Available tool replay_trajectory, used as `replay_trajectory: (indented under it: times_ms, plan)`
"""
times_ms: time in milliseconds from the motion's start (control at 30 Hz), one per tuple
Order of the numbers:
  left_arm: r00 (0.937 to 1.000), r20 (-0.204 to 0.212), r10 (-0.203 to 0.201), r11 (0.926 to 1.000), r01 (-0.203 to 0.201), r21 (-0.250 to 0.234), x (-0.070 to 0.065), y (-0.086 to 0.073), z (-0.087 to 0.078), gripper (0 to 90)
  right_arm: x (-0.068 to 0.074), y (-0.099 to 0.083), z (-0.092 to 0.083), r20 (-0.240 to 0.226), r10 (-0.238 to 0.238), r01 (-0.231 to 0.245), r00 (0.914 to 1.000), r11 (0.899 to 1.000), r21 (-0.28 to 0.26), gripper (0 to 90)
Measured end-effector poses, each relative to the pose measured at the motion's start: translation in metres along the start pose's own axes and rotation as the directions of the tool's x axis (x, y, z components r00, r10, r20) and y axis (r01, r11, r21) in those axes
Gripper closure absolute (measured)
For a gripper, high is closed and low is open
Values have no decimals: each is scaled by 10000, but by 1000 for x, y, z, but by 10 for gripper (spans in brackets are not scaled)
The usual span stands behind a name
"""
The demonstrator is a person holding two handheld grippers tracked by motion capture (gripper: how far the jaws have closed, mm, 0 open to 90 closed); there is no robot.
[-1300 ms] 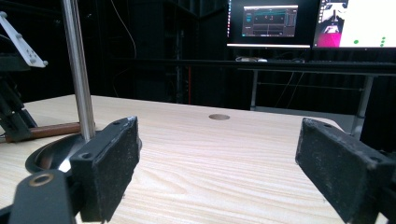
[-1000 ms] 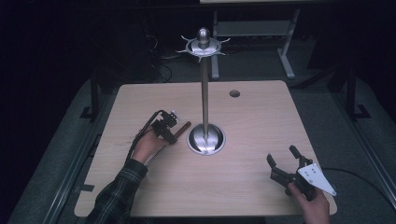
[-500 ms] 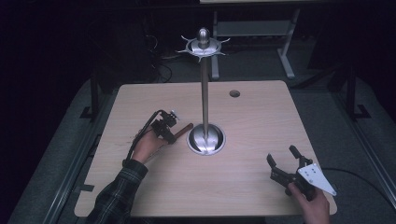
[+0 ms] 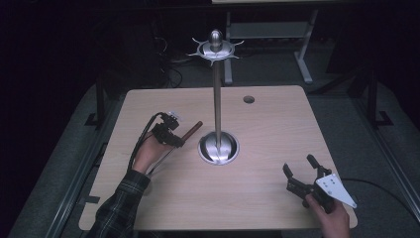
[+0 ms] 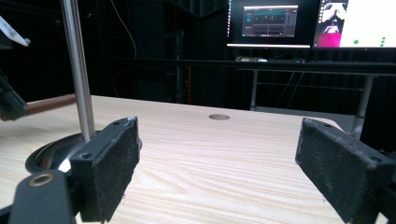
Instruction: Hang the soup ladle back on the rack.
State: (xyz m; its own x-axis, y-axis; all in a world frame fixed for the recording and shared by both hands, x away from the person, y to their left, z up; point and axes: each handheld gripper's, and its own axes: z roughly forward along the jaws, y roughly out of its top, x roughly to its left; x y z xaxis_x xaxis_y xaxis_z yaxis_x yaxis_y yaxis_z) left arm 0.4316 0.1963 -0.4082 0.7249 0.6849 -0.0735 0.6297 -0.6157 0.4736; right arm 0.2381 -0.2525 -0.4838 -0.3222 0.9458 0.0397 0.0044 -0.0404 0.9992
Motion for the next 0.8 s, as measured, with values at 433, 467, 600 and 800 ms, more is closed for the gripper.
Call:
replay_trajectory:
  times_ms: [433,467,600,800]
  plan:
    - [9952,980,70,9765,143,-2151,4,-10,-50,742,0,0,0,1,12,-12,10000,10000,-18,130]
    - [9944,1059,-10,9701,267,-2412,3,-11,-52,742,0,0,-1,0,20,-20,10000,10000,-13,130]
    - [9910,1332,122,9563,274,-2912,2,-13,-65,742,0,0,0,-6,29,-29,10000,10000,1,130]
    - [9859,1652,259,9302,367,-3651,1,-15,-83,743,0,0,0,-2,-13,13,10000,10000,-36,130]
